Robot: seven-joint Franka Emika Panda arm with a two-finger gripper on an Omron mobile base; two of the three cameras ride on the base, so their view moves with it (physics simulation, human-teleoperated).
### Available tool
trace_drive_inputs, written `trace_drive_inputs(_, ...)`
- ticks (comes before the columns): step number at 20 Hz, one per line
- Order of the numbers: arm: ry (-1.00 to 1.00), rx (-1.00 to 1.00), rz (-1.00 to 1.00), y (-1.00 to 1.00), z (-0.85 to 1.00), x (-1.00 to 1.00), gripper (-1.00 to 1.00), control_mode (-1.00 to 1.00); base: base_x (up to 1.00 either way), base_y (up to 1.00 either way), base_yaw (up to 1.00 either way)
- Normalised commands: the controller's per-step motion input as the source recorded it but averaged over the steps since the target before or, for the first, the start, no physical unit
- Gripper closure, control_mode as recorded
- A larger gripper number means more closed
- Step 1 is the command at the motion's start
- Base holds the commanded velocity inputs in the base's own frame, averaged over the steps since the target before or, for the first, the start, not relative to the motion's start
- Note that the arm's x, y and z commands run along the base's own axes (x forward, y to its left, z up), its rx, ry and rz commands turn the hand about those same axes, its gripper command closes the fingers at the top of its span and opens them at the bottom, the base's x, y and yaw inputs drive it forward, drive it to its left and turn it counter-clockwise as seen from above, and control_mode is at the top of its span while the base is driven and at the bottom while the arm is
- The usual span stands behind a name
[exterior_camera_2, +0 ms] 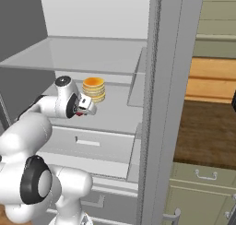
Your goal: Take the strawberry from the fridge and place it on top of the pancake, located on the dining counter.
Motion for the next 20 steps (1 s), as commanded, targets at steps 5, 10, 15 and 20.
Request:
trace_drive_inputs(5, 0.0, 0.0, 0.0, -0.11, -0.02, 0.0, 1.0, -1.0, 0.0, 0.0, 0.0)
trace_drive_inputs(10, 0.0, 0.0, 0.0, 0.0, -0.04, -0.41, 1.0, -1.0, 0.0, 0.0, 0.0)
trace_drive_inputs(15, -0.02, 0.01, 0.0, 0.0, 0.15, -0.94, 1.0, -1.0, 0.0, 0.0, 0.0)
trace_drive_inputs(20, -0.08, 0.0, 0.0, 0.0, 0.48, -0.96, 1.0, -1.0, 0.0, 0.0, 0.0)
